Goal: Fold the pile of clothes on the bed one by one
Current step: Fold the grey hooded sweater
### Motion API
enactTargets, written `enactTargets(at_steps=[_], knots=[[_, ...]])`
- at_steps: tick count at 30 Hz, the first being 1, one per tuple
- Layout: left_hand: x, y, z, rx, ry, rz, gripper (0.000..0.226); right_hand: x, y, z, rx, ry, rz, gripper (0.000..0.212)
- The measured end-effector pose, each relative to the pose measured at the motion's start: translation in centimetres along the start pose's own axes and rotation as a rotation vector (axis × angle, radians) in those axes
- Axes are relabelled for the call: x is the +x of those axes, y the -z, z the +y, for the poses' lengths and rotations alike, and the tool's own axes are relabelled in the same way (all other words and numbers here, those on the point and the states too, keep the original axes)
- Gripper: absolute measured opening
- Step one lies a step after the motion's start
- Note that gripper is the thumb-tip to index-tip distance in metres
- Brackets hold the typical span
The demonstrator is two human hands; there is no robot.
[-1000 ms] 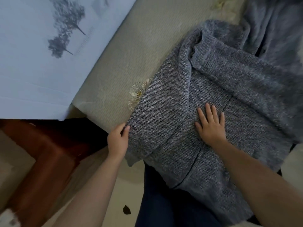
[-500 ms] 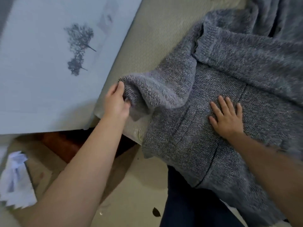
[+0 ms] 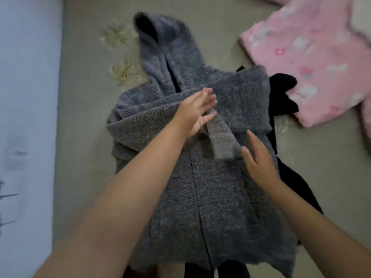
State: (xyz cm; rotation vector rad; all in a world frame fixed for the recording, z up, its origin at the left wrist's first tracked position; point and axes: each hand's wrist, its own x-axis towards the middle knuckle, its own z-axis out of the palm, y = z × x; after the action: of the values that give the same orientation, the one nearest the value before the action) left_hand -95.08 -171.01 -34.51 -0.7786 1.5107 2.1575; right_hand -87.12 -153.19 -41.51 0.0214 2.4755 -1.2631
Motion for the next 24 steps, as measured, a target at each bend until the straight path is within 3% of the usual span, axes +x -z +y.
enactTargets(at_steps=[3, 7, 9, 11, 13, 15, 18, 21, 24], knots=[[0.7, 1.4, -1.2, 0.572, -0.101, 0.089, 0.030, -0.2, 0.4, 0.4, 0.065, -0.078, 0.130, 0.054], [0.8, 7.9, -2.8, 1.234, -0.262, 0.346, 0.038, 1.3, -2.1, 0.1, -0.329, -0.101, 0.015, 0.081], [1.2, 10.4, -3.3, 1.473, -0.224, 0.400, 0.053, 2.8, -3.2, 0.0, -0.482, -0.054, 0.038, 0.070], [1.7, 12.6, -3.3, 1.651, -0.133, 0.473, 0.064, 4.5, -3.0, -0.2, -0.492, 0.022, 0.181, 0.044], [2.4, 14.5, -2.7, 1.686, -0.045, 0.539, 0.061, 6.0, -1.4, -0.2, -0.443, 0.075, 0.274, 0.027], [3.3, 16.0, -1.7, 1.715, 0.016, 0.551, 0.041, 7.5, 1.1, -0.6, -0.374, 0.086, 0.258, 0.024], [4.0, 17.2, -0.3, 1.587, -0.170, 0.562, 0.018, 9.8, 4.1, -2.3, -0.292, 0.060, 0.221, 0.025], [4.0, 16.7, 2.5, 1.422, -0.467, 0.559, 0.019, 12.6, 6.4, -3.9, -0.367, -0.030, 0.222, 0.022], [6.6, 15.8, 5.8, 1.590, -0.515, 0.357, 0.024, 15.2, 8.3, -5.2, -0.524, -0.186, 0.255, 0.018]])
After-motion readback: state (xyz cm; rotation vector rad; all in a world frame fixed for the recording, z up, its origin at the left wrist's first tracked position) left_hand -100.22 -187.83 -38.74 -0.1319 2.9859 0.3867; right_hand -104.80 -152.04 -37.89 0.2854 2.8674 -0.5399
